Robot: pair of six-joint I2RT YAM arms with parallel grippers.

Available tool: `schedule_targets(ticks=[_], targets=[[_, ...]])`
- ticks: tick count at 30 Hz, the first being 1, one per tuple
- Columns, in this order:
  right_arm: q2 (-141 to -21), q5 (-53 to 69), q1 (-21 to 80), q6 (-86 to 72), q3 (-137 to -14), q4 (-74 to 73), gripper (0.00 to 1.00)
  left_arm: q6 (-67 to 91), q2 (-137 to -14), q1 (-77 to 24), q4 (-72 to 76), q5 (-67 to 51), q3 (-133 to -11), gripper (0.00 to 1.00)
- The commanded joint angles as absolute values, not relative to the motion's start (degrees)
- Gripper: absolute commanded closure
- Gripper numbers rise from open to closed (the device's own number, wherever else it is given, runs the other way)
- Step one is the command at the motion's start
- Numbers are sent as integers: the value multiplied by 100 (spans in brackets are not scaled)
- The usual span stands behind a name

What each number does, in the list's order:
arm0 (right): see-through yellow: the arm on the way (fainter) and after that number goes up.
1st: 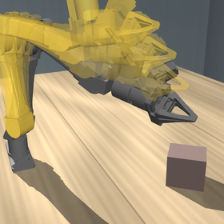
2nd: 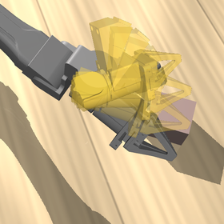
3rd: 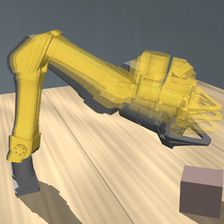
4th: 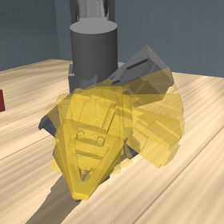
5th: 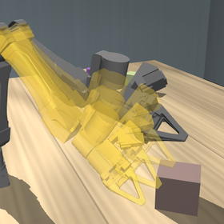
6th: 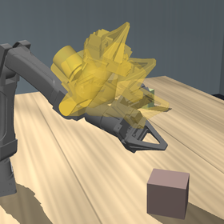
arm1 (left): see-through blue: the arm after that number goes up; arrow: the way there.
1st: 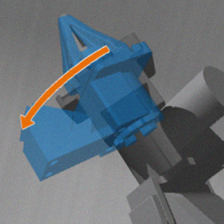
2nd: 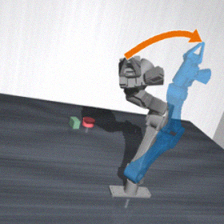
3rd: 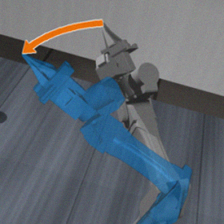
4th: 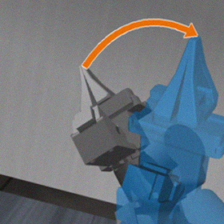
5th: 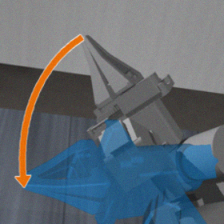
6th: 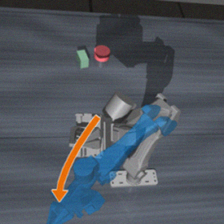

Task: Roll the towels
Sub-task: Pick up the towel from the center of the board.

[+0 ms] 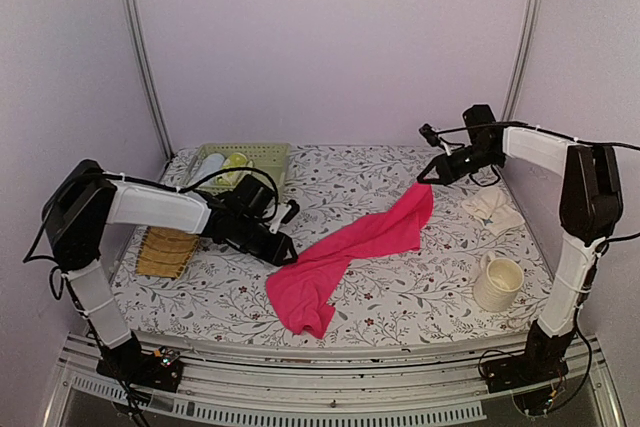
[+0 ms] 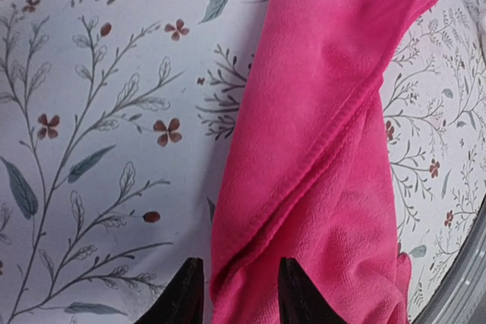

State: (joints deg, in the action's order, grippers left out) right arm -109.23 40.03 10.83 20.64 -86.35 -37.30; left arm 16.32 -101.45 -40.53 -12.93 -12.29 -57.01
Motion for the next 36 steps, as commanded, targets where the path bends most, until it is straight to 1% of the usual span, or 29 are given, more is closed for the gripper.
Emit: schedule_targets(ticks=[1,4,10,15,18,21,28,36], targets=[[-10457,4743,809,1613,-9884,-3885,98,1160,-10335,-4050,-1013,-1285,-6208,63],[-10621,5059,810,1544,-9976,-3949,98,932,-10509,-4062,-937,-1327,-6479,62],[-10776,5044,809,1521,-9913,-3968,98,623,-11012,-4086,-636,-1453,-7077,62],[-10737,5026,806,1542,-9871,-3970,98,294,-11213,-4156,-289,-2314,-7421,61],[-10732,4993,809,1580,-9783,-3962,98,188,-11587,-4240,-40,-2434,-7608,59],[-10715,4992,809,1599,-9720,-3962,98,54,-11943,-4311,-152,-2542,-8035,59],[-10532,4837,809,1618,-9800,-3972,98,-456,-12573,-4490,-681,-2090,-8774,60],[-10301,4577,809,1743,-10115,-4106,98,-370,-12617,-4454,-705,-1467,-8815,65]])
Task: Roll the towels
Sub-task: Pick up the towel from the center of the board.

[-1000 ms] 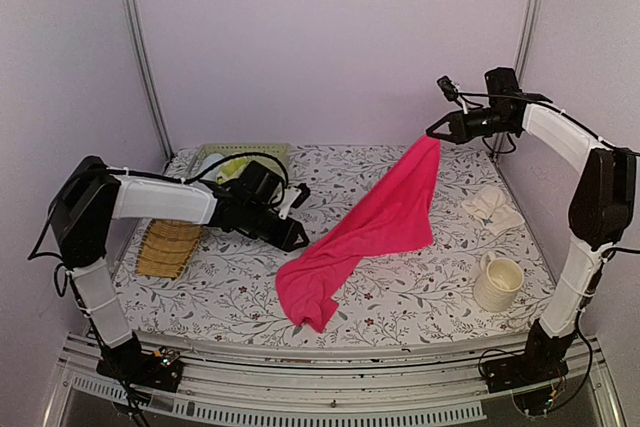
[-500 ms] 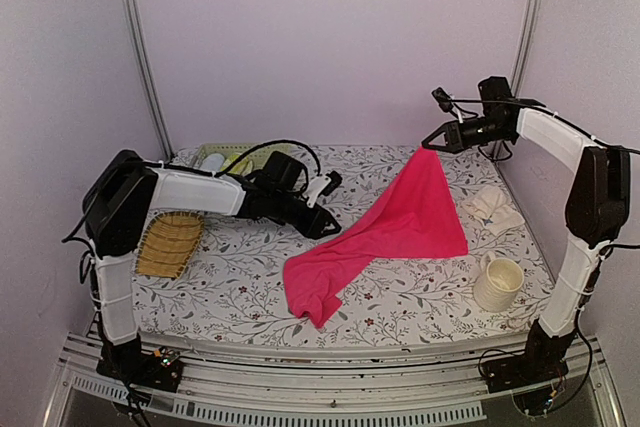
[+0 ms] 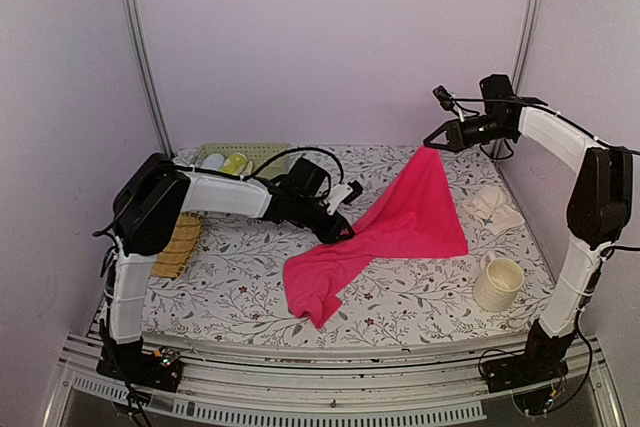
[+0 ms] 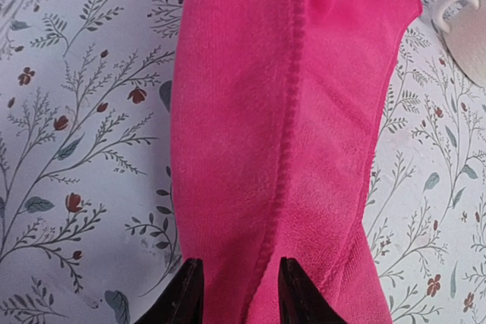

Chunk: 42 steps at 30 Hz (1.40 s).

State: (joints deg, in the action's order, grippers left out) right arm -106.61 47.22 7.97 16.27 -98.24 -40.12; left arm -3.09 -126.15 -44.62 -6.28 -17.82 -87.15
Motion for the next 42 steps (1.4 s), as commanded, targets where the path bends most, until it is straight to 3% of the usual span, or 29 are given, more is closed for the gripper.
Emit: schedule_targets(ticks=[1,9,13,23,29,38,42], targets=[[-10298,4557,804,1755,-10146,-4129,98,-376,-12606,-4450,-692,-1450,-8789,65],[-10247,4527,795,1782,-10280,-4191,98,-481,-12439,-4445,-497,-1499,-8481,65],[-10262,4502,761,1776,-10283,-4195,98,-692,-12366,-4446,-443,-2077,-8354,65],[-10239,4417,662,1797,-10230,-4208,98,-540,-12070,-4198,-486,-1533,-8030,76],[-10327,4456,571,1800,-10188,-4128,98,-385,-11348,-3536,-145,-2024,-7378,98],[-10553,4070,432,1791,-11808,-4478,98,-837,-10016,-3555,-1740,-1183,-8850,100],[-10173,3999,296,1704,-11904,-4359,98,-1044,-9265,-3744,-2538,-732,-9213,100]])
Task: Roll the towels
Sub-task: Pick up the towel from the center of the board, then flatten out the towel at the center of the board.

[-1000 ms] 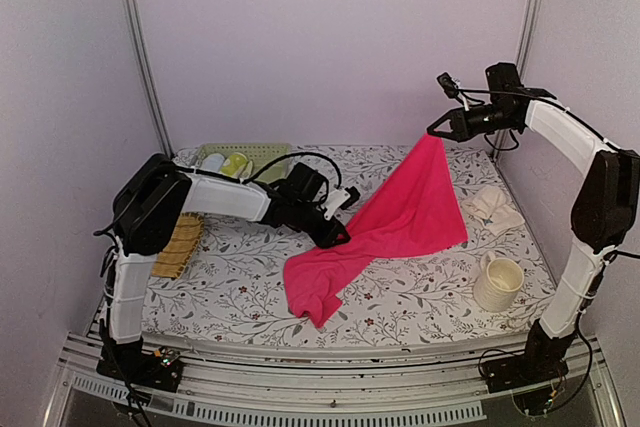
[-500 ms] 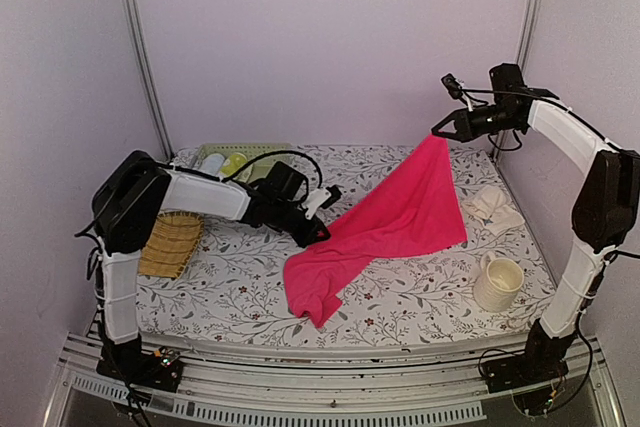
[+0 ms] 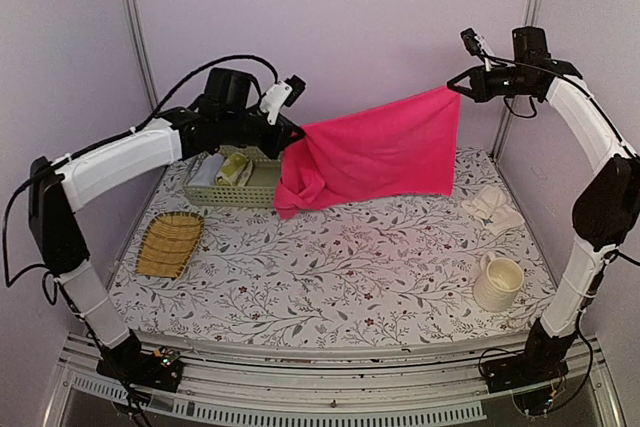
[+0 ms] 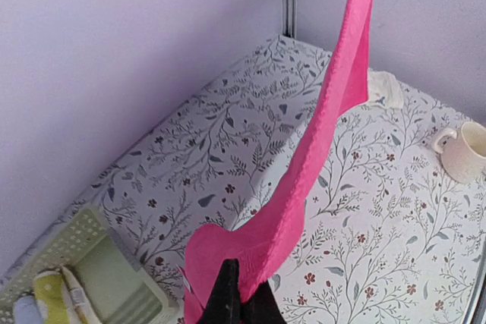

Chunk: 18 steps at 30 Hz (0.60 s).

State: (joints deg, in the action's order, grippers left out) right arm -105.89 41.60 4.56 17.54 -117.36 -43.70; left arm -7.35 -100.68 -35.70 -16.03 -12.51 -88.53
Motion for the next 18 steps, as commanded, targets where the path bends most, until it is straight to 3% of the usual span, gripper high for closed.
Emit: schedule_targets(ticks=[1,11,18], targets=[[-10046,3962,291,1718,-11820,-4371,98,-1073,-9065,-3805,-2675,-580,-9183,100],[-7939,4545,284,1955,-9291,-4286,98,-492,-7315,-5041,-3270,498,-7865,100],[-6746,5110,291,2517,-8613,-4804,98,-25,-6756,-5873,-3397,872,-7870,100]])
